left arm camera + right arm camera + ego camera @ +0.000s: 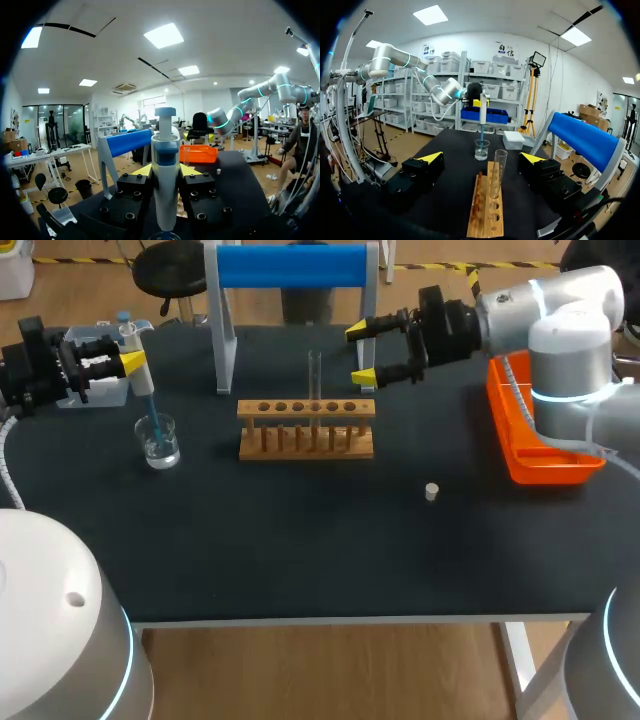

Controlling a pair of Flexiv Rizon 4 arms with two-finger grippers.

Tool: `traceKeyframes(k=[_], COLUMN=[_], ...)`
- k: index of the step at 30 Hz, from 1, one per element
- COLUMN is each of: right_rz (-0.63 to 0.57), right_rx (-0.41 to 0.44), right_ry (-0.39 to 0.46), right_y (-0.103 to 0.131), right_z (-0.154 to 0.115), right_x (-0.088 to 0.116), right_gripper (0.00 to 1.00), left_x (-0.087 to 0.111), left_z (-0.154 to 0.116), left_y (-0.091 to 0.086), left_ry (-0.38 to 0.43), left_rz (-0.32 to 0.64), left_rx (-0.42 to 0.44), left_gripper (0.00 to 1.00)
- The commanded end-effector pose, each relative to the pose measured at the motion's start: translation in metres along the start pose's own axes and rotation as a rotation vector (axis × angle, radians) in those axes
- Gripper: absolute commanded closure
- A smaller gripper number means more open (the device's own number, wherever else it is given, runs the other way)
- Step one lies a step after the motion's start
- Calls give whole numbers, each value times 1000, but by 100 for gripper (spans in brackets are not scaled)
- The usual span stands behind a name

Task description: Invert the test tube, pick up the pipette, mount the tip to pipette, aspirate from beaker and dispense into the tube, eject the tip, return the pipette, and cap with the stopper.

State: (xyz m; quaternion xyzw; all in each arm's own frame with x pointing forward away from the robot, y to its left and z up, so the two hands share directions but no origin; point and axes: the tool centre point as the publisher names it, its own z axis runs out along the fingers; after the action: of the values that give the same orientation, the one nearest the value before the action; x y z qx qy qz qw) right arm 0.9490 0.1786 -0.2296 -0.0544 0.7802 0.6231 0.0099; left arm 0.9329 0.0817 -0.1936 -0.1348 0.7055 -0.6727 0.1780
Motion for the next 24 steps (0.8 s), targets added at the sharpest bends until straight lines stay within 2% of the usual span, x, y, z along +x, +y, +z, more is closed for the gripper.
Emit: traceKeyframes(k=[1,10,24], right_rz=[5,21,20], right_rx=[12,50,113], right_ry=[5,4,5], right_y=[-11,-30,-41], right_z=[12,30,55], right_x=[-7,-18,-27], right_gripper=[0,0,0], left_x=[1,1,1], left_z=[-1,-1,-1], left_y=[0,0,0], left_ry=[1,1,1], left_rz=[1,1,1], left_rx=[0,0,0], left_gripper=[100,100,100])
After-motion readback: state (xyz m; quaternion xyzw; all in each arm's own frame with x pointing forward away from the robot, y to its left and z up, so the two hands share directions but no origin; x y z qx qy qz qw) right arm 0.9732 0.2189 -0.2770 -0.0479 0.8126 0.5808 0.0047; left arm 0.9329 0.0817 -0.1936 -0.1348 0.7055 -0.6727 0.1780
